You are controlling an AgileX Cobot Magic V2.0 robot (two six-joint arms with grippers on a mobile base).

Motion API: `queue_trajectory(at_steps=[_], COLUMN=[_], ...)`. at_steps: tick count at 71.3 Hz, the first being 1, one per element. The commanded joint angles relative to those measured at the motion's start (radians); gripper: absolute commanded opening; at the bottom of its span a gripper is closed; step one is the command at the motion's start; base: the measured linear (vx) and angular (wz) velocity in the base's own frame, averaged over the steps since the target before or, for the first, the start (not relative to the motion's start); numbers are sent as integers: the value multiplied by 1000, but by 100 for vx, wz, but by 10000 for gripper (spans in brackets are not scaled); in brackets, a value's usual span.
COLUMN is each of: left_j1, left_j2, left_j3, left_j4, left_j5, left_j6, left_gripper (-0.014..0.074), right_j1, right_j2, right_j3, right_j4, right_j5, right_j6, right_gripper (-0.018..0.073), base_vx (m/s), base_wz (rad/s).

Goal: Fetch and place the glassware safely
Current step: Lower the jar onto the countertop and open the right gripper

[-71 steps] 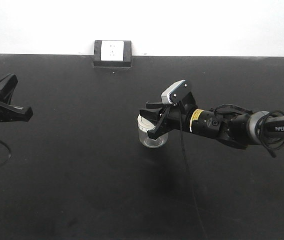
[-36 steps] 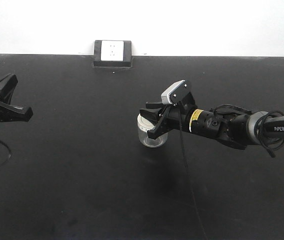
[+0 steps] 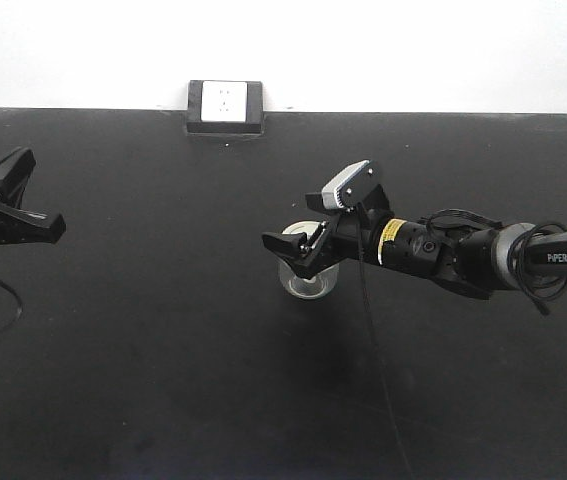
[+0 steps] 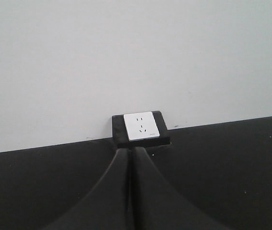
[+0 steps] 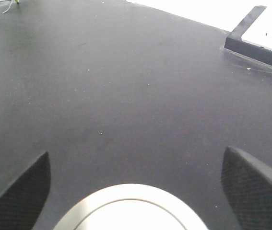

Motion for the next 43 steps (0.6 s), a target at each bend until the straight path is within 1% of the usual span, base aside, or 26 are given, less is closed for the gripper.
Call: queue_trajectory(at_steps=[1,13,22,28,35,43], left_j1=[-1,-1,-1,-1,-1,-1], left_j2=[-27,-27,-27,-27,-27,-27], left_j3=[-20,-20,-20,-20,-20,-20], left_j4=[-18,-18,-18,-18,-18,-18], left_j5=[-71,-71,-71,-71,-71,-71], left_j6=[-3,-3,-3,-3,-3,-3], left_gripper=[3,3,3,3,3,3], right_j1=[-4,-4,-4,-4,-15,-51], right_j2=[-53,-84,-130,-174,-229,-294], right_j3=[-24,-24,-20,-20,-20,-20], right_j4=[29,25,11,-29,-99,-171], right_j5=[-65,-65,-51,-39,-40,-55], right_j6=[-8,30,96,160,246,353], right_gripper=[710,662,612,571,521,447], base_vx=[0,0,0,0,0,0], base_wz=[0,0,0,0,0,0])
